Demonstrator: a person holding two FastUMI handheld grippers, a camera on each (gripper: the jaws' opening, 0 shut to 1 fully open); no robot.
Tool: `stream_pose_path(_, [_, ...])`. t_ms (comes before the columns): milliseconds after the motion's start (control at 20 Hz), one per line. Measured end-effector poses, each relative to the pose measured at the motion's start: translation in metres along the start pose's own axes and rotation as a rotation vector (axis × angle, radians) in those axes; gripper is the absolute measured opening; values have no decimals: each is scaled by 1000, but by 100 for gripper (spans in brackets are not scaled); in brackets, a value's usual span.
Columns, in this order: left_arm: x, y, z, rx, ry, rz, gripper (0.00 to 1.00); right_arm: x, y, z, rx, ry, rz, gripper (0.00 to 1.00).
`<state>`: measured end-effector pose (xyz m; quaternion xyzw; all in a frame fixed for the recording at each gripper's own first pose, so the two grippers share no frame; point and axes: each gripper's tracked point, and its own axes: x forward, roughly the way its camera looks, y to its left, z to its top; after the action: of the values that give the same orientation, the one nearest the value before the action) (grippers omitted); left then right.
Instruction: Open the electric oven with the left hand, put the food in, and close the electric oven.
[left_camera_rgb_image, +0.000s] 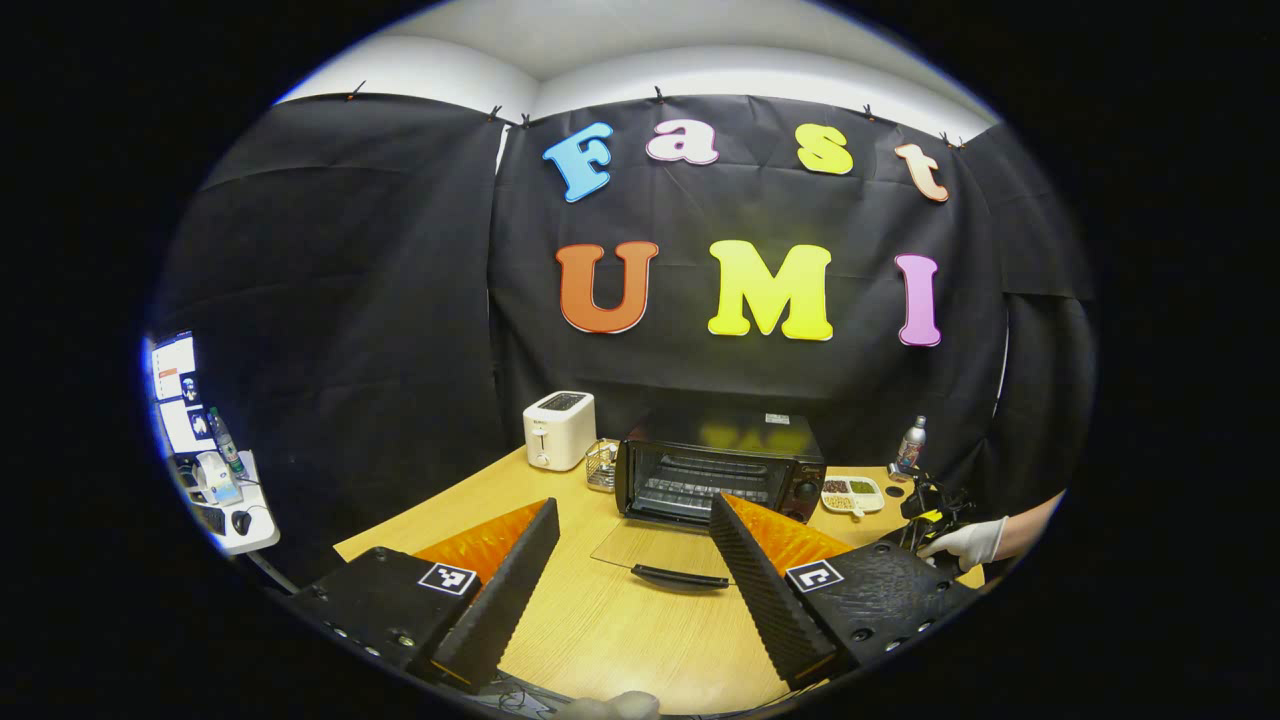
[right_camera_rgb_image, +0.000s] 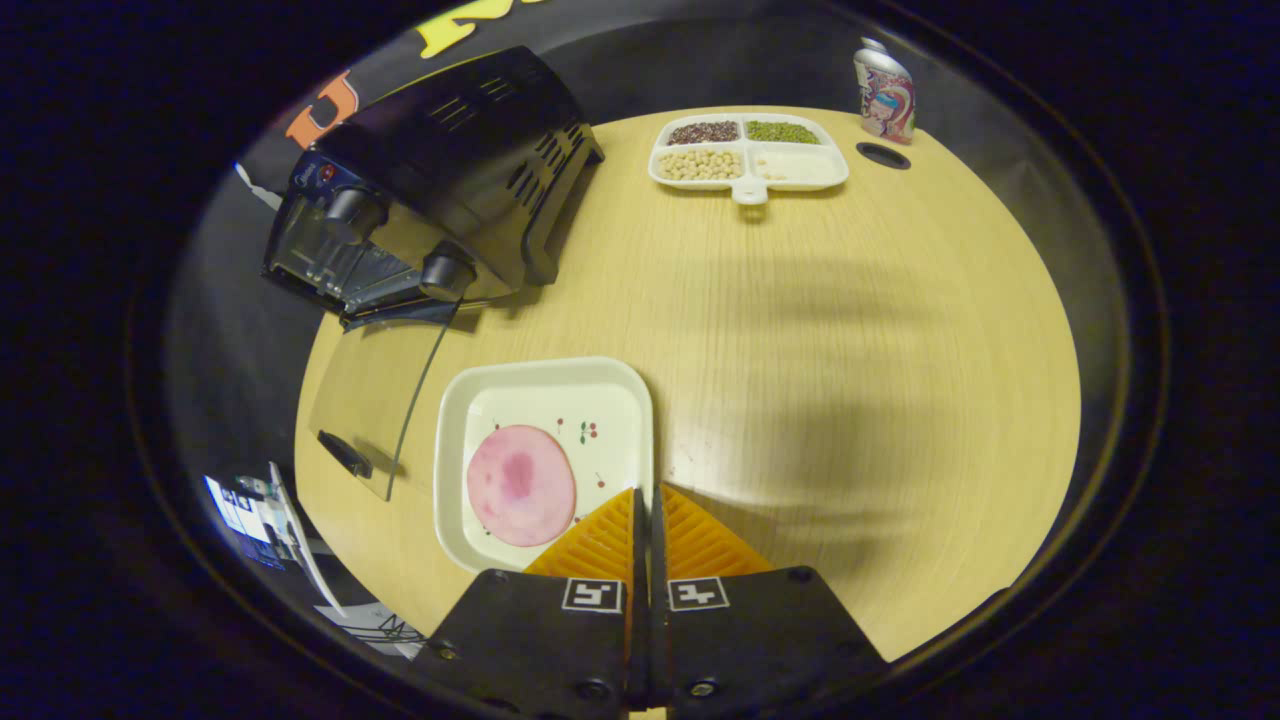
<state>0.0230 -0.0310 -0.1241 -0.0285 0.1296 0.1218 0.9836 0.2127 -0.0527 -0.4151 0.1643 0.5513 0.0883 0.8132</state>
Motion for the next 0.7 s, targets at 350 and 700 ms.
stream_pose_path(350, [-2, -5, 1, 17, -7, -20, 97, -7, 8, -1, 258, -47, 235, 1])
stream_pose_path(700, [12, 4, 7, 34, -3, -114, 97, -56, 23, 6, 351, -238, 243, 4])
